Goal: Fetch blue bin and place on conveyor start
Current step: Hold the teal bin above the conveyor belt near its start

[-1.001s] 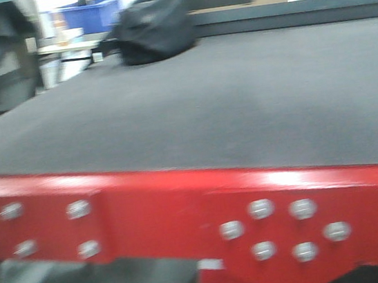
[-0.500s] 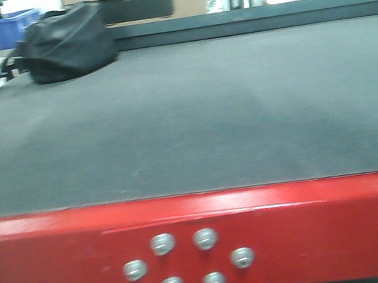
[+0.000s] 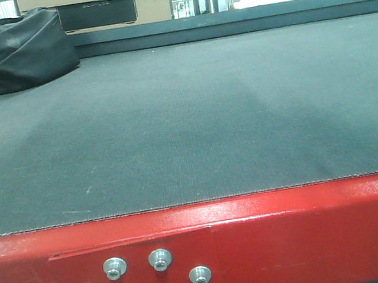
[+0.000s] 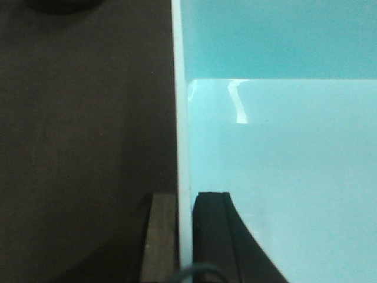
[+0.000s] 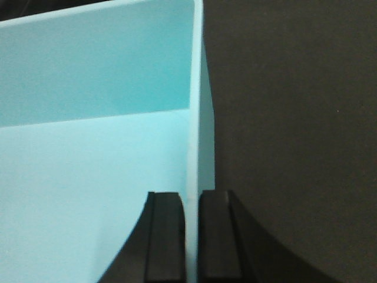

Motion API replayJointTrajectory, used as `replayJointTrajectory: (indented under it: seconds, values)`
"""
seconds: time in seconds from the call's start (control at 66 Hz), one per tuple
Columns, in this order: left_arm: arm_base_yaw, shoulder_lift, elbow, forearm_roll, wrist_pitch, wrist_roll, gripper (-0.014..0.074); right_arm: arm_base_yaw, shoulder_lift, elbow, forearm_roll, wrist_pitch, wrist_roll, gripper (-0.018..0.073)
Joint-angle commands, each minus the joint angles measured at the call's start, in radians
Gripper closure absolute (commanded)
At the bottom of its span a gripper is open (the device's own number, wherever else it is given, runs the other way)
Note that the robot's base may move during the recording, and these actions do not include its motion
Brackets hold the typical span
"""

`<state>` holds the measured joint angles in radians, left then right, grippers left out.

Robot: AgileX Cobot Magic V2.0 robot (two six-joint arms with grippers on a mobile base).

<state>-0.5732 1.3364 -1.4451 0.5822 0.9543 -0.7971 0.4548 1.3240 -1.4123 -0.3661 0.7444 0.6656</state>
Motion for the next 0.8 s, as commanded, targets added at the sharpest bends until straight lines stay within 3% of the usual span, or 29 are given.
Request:
replayJointTrajectory:
  seconds: [0.0,0.788]
  values:
    - [-0.007,-0.005,-0.006,-0.012,-0.065,0.000,0.0708,0.007,-0.010,-0.010,0.031,-0.101,-0.002,0.0721]
    - [-0.007,-0.005,-0.006,-0.012,-0.065,0.000,0.0708,0.007,-0.010,-0.010,0.031,-0.098,-0.002,0.0721]
